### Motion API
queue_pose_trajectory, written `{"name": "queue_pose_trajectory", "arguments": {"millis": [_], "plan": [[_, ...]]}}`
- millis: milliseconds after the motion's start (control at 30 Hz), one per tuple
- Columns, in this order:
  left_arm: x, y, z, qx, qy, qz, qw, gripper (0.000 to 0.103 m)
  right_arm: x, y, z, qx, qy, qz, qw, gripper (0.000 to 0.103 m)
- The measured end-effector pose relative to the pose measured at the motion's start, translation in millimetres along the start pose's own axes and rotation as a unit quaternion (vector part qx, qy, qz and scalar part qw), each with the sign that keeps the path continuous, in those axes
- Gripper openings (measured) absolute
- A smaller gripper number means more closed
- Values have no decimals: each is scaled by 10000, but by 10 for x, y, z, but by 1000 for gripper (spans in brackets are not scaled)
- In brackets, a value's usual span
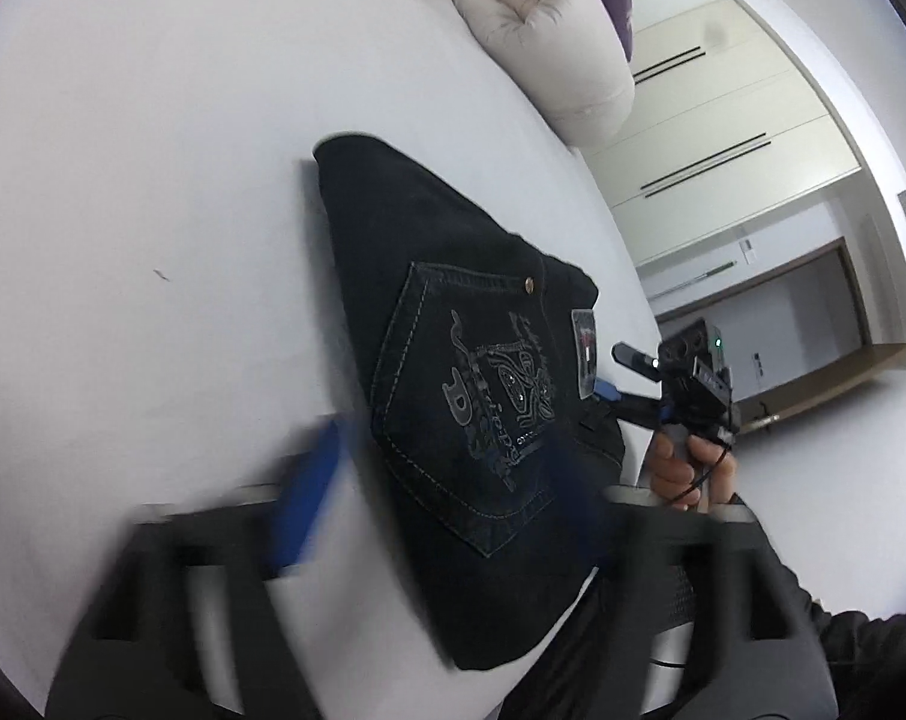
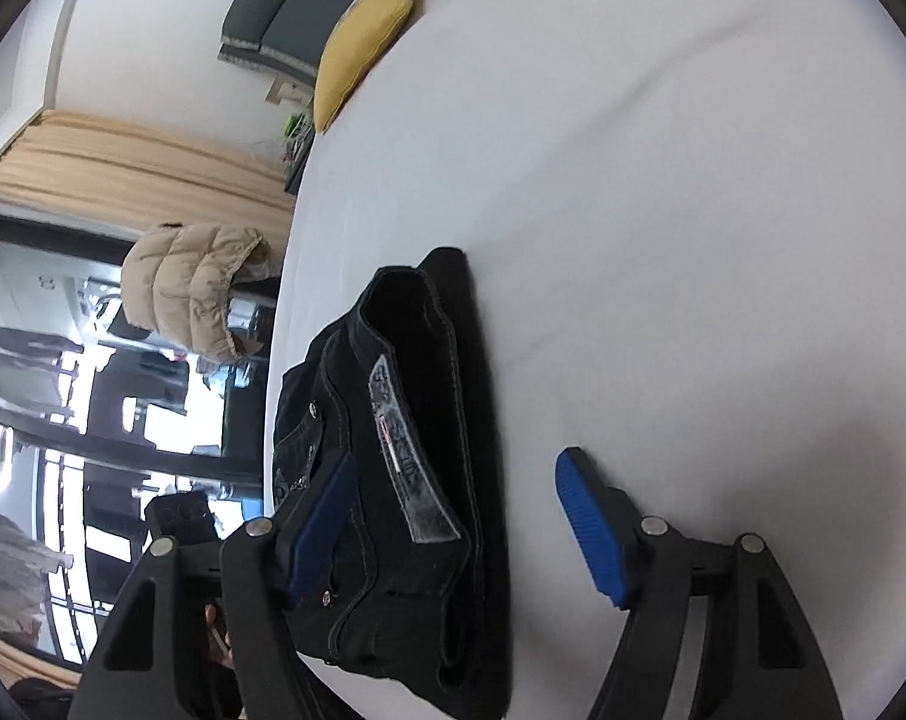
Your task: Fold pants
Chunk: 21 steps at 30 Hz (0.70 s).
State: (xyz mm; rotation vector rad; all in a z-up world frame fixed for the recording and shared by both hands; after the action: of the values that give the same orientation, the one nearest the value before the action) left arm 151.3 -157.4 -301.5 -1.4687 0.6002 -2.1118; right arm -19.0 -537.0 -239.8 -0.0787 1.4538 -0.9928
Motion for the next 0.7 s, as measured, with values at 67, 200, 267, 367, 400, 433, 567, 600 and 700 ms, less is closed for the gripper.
{"name": "queue_pose_trajectory", "arguments": {"millis": [67,200,267,367,400,433,567,600,700], "plan": [[-14,74,9,-89,-75,-87,9999,77,-35,89,36,-183,-76,-16,9998,72],[-85,216,138,-199,-432,-131,9988,77,-121,284,81,-505,-167,-248,9983,72],[-96,229,183,-293,-518,-95,9982,76,-175,370,107,-621,-217,-376,9971,72],[-28,297,228,-565,-360,178,9976,49,-295,521,103,-761,-311,-566,9950,57],[-8,350,230,-650,-305,415,9966,39,-320,561,107,-779,-371,-688,9939,54],[-3,371,235,-670,-299,487,9961,35,-352,594,93,-773,-449,-811,9927,47],[41,346,243,-642,-309,498,9962,20,-561,592,38,-598,-794,-1240,9873,27],[104,319,257,-615,-236,499,9966,19,-614,567,15,-538,-850,-1313,9862,24],[275,182,334,-546,-47,482,9973,17,-836,477,8,-346,-968,-1321,9859,19]]}}
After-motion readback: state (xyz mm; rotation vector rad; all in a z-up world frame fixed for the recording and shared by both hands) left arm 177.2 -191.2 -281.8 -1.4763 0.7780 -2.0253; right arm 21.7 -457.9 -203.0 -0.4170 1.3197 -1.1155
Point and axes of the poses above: each gripper's, at about its wrist camera, not at the fingertips, and y roughly the way its jaws point, x to its right, z to its top, the point moved 2 cm from there along y, roughly the way its jaws point, and after that the axes turned 1 degree about z, right-handed, at the moved point
